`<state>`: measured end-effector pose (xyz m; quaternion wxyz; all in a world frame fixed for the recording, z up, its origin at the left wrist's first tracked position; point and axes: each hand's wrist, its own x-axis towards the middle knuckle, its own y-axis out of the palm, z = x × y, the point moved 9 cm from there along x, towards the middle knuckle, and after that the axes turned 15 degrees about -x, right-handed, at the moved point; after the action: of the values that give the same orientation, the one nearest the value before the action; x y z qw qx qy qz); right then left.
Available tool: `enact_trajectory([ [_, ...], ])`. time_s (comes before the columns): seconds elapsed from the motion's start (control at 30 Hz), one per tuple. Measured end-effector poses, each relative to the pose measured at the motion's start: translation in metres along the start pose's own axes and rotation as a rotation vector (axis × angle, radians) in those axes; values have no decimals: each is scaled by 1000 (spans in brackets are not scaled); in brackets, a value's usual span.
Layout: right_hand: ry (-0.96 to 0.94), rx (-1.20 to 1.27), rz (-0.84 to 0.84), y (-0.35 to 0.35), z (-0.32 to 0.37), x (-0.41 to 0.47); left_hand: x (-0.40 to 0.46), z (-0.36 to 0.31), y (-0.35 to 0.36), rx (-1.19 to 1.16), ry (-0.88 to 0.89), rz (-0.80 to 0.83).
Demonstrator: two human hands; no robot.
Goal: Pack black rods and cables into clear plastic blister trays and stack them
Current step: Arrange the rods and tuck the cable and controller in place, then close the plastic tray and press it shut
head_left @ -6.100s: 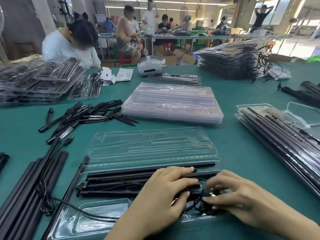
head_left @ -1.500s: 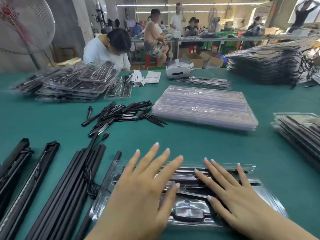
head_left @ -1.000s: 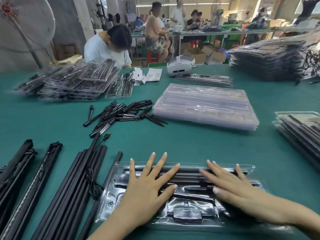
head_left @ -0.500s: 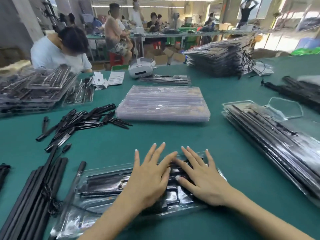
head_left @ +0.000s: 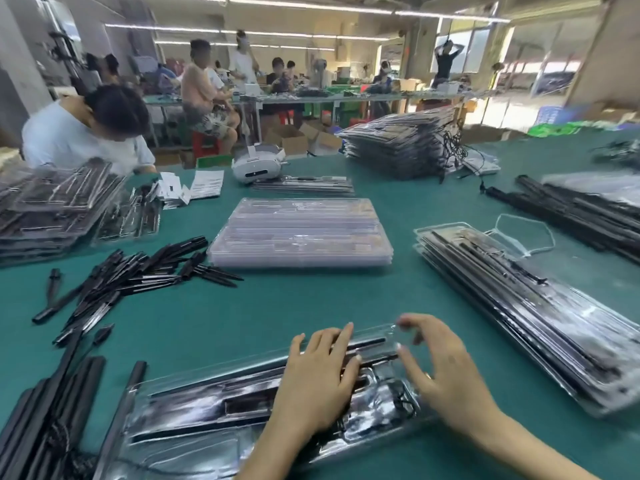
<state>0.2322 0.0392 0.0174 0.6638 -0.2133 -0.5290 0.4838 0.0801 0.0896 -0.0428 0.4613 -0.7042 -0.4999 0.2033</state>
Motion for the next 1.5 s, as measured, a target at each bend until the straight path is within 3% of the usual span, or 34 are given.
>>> enact_trajectory([
  [0.07, 165, -92, 211, 1, -33, -20, -1, -1, -2, 12, 16, -22],
  [0.13, 212, -158, 420, 7, -52, -38, -1, -3, -5, 22, 35, -54],
  [0.33, 245, 23, 570, 18, -51, -39, -6, -8, -20, -6, 40, -134],
  [0.57, 630, 523, 887, 42, -58, -51, -8, -13, -31, -24, 74, -210],
  [0.7, 720, 669, 874, 48, -60, -53, -8, -12, -34, -56, 73, -217],
  [1.1, 521, 469, 791, 43, -48, -39, -7, -9, -28, -23, 68, -195],
  [1.27, 515, 483, 803, 46, -46, -39, -8, -11, -28, -39, 72, -188],
  [1.5, 448, 508, 680, 41, -40, -33, -12, -16, -35, -45, 105, -240],
])
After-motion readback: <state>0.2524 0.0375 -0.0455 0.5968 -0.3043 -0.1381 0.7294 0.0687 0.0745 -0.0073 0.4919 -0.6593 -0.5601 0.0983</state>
